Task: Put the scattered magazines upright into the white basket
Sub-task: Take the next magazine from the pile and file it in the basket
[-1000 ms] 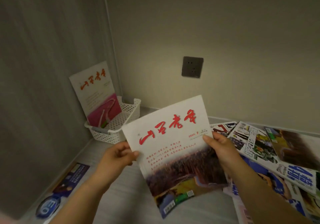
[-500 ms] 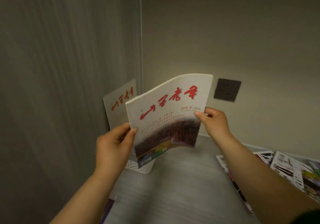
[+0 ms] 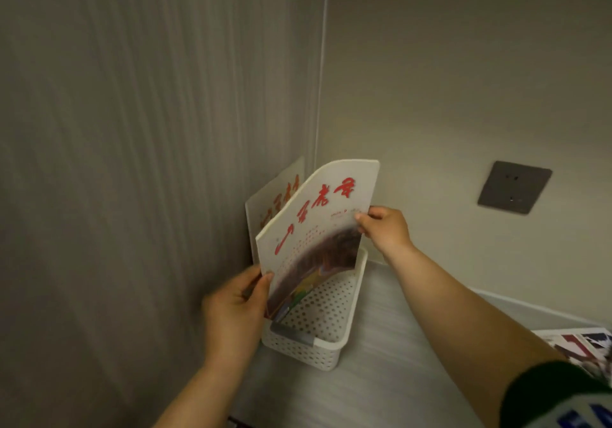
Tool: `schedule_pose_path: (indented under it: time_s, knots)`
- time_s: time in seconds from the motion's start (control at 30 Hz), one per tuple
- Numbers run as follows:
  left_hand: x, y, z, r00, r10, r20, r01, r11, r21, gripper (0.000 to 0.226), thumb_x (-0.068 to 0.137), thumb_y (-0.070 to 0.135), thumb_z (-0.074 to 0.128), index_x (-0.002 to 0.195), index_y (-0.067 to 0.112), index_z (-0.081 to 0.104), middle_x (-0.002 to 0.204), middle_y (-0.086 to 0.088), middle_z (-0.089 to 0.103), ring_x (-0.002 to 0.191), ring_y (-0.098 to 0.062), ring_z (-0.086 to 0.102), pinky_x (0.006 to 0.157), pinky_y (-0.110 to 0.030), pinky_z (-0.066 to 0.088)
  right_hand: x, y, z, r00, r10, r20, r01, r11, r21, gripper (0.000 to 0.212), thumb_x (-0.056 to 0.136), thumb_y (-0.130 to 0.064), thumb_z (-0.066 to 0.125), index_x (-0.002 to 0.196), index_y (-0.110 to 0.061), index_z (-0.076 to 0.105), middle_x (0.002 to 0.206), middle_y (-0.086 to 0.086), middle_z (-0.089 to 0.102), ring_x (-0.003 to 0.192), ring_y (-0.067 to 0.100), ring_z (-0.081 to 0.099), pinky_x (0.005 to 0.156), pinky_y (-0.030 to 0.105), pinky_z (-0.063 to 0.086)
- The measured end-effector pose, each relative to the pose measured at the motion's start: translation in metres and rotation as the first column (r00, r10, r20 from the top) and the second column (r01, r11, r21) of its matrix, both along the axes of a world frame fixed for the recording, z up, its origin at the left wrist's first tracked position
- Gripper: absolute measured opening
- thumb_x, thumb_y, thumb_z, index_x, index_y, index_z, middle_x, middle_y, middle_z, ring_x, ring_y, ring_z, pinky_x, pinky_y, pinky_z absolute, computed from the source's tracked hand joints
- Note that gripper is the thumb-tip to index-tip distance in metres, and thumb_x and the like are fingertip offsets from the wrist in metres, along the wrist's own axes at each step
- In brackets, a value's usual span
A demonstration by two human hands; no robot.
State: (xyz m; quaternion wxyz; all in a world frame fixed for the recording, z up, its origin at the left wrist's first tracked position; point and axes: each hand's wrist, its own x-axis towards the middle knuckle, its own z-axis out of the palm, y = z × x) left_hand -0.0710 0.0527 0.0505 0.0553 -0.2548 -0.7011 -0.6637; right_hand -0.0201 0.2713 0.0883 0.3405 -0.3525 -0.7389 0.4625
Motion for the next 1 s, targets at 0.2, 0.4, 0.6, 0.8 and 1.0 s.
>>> schedule_pose_path:
  time_s: [0.2,0.4,0.6,0.8,1.0]
  knots:
    - [-0.014,0.014,-0.026,0.999,0.054,-0.003,-0.054,0.992,-0.113,0.017,0.078,0.002,0.062,0.093,0.005,0.070,0.090,-0.006,0.072,0.071,0.005,0.058,0.068,-0.010,0.048,-0.030,0.006,-0.031,1.000,0.001,0.017,0.002,0.983,-0.184,0.023,0.085,-0.002,0.053,0.106,0.005,0.059,0.076,0.010,0.064,0.075,0.025,0.060,0.061,0.015,0.049]
    - [-0.023,0.030,-0.023,0.991,0.130,-0.009,-0.130,0.977,-0.168,0.016,0.081,0.007,0.060,0.094,0.008,0.069,0.094,-0.013,0.073,0.078,-0.019,0.065,0.080,-0.032,0.050,-0.055,-0.008,-0.043,0.979,0.153,-0.135,-0.199,0.869,-0.453,0.080,0.081,-0.010,0.062,0.140,-0.027,0.010,0.146,0.008,0.030,0.125,0.032,0.043,0.072,0.037,0.052]
    - [-0.023,0.037,-0.026,0.987,0.160,-0.027,-0.162,0.969,-0.187,0.022,0.081,0.004,0.056,0.097,0.013,0.067,0.095,-0.007,0.073,0.085,-0.024,0.066,0.080,-0.036,0.051,-0.081,-0.033,-0.053,0.935,0.339,-0.102,-0.348,0.825,-0.445,0.075,0.085,-0.023,0.057,0.140,-0.039,0.008,0.149,0.002,0.028,0.128,0.030,0.038,0.089,0.055,0.049]
    - [-0.016,0.028,-0.052,1.000,-0.001,-0.024,-0.004,0.977,-0.215,0.035,0.082,-0.009,0.047,0.106,0.011,0.062,0.097,0.010,0.063,0.092,-0.015,0.063,0.079,-0.019,0.047,-0.085,-0.049,-0.057,0.870,0.476,-0.128,-0.473,0.735,-0.486,0.076,0.086,-0.031,0.057,0.142,-0.036,0.006,0.153,0.001,0.017,0.139,0.025,0.022,0.107,0.053,0.034]
    - [-0.017,0.032,-0.059,0.990,-0.135,0.047,0.143,0.941,-0.307,0.061,0.086,-0.005,0.041,0.138,0.021,0.024,0.130,0.018,0.030,0.122,-0.002,0.032,0.103,-0.022,0.025,-0.081,-0.051,-0.058,0.848,0.523,-0.089,-0.508,0.753,-0.419,0.077,0.084,-0.032,0.059,0.143,-0.032,0.009,0.152,0.000,0.023,0.138,0.020,0.025,0.111,0.049,0.031]
